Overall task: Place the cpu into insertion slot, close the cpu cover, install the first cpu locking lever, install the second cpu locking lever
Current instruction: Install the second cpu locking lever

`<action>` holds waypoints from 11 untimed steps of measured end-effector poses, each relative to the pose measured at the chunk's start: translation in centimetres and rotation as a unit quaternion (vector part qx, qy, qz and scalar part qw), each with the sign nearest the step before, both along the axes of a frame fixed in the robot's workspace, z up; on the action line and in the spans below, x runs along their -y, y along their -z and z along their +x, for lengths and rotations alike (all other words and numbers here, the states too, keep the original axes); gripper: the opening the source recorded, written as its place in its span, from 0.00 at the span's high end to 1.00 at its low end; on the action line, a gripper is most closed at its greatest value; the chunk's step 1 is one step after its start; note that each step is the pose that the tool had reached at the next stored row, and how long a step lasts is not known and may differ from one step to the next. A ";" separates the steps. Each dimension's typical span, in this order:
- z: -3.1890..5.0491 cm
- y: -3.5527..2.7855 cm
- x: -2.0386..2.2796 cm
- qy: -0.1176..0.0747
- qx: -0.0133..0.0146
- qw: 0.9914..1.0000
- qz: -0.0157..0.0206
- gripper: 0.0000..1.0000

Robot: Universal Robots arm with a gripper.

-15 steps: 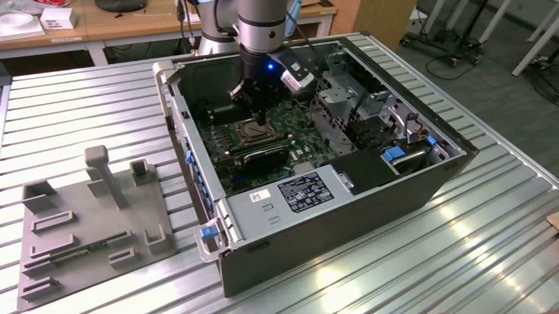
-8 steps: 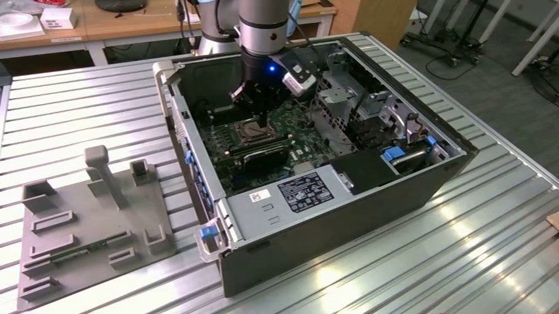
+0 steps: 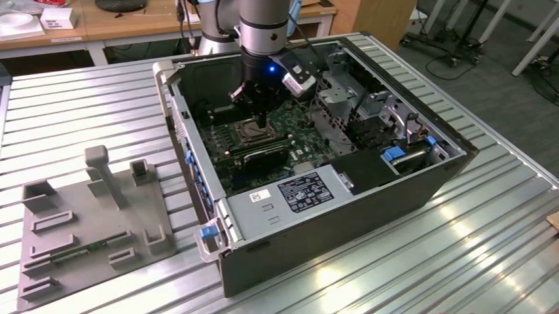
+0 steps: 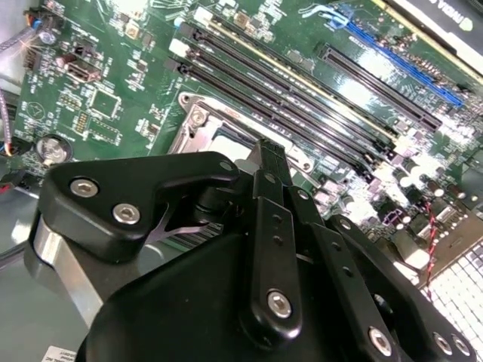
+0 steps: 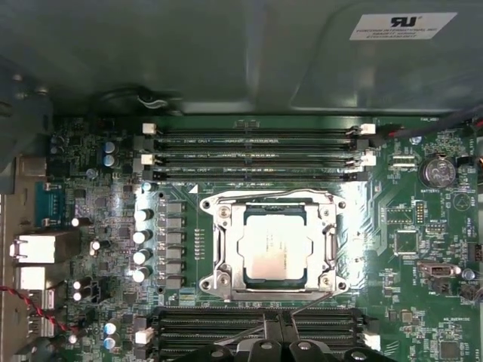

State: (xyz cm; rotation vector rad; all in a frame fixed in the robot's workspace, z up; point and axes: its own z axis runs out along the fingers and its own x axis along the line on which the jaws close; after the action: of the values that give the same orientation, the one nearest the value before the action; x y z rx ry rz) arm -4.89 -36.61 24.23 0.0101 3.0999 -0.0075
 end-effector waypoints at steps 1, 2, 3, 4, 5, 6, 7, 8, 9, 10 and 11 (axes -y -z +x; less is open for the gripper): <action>0.00 0.02 0.00 0.000 -0.004 1.000 0.000 0.89; 0.00 0.04 0.00 0.000 -0.007 1.000 0.000 0.89; 0.00 0.04 0.00 0.000 -0.011 1.000 0.000 0.89; -0.01 0.04 0.00 0.000 -0.011 1.000 0.000 0.89; -0.01 0.04 0.00 0.000 -0.011 1.000 0.000 0.89; -0.01 0.04 0.00 0.000 -0.011 1.000 0.000 0.89; -0.01 0.04 0.00 0.000 -0.011 1.000 0.000 0.89; 0.00 0.04 0.00 0.000 -0.011 1.000 0.000 0.89; 0.00 0.04 0.00 0.000 -0.011 1.000 0.000 0.89; 0.00 0.04 0.00 0.000 -0.011 1.000 0.000 0.89; 0.00 0.05 0.00 0.000 -0.011 1.000 0.000 0.89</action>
State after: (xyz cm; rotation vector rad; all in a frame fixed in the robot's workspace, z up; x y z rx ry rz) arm -4.89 -36.61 24.18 0.0102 3.1215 -0.0081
